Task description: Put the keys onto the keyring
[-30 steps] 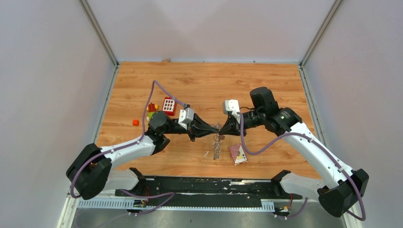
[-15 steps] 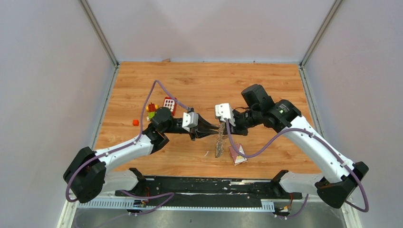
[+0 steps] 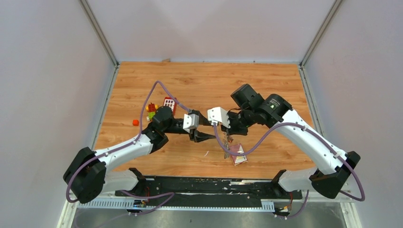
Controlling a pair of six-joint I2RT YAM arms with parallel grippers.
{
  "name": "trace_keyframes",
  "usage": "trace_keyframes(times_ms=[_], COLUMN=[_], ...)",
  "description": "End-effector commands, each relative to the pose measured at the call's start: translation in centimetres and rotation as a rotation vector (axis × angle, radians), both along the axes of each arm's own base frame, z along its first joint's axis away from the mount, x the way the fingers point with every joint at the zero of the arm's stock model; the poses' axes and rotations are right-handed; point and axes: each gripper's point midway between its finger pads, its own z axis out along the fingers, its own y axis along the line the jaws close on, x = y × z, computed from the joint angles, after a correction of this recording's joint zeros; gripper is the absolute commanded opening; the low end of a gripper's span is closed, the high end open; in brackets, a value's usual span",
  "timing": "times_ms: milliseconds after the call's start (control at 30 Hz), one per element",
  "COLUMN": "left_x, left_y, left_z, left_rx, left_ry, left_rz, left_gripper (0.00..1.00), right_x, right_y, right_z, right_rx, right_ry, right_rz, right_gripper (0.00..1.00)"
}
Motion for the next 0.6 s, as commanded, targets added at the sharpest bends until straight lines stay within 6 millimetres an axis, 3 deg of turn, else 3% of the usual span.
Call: trace_keyframes(times_ms=[0,167,333,567], left_x=[-0.2,-0.4,-0.8,-1.5], left_y=[-0.4,-0.8,-1.2,-1.7], left_z=[2.7,3.6,3.0,2.3], left_rx=[-0.088,-0.143,-0.149,-0.145], left_ry=[-0.034,0.017,0.045,0.051], left_rz=[-0.037,-0.059,-0.081,-0.101], left_gripper=[0.57,0.52,0.42,0.41], right_x=[0.7,0.6,0.7,0.7], right_y=[0.3,1.2,1.6,2.1], right_z=[1.1,1.3,1.5,1.8], right_rx=[-0.009,0.013,0.023,0.041], right_ry=[-0.041,-0.026,-0.018,-0.016], right_rz=[-0.008,0.003,0.007,0.012], right_gripper=[0.00,0.00,0.00,0.00])
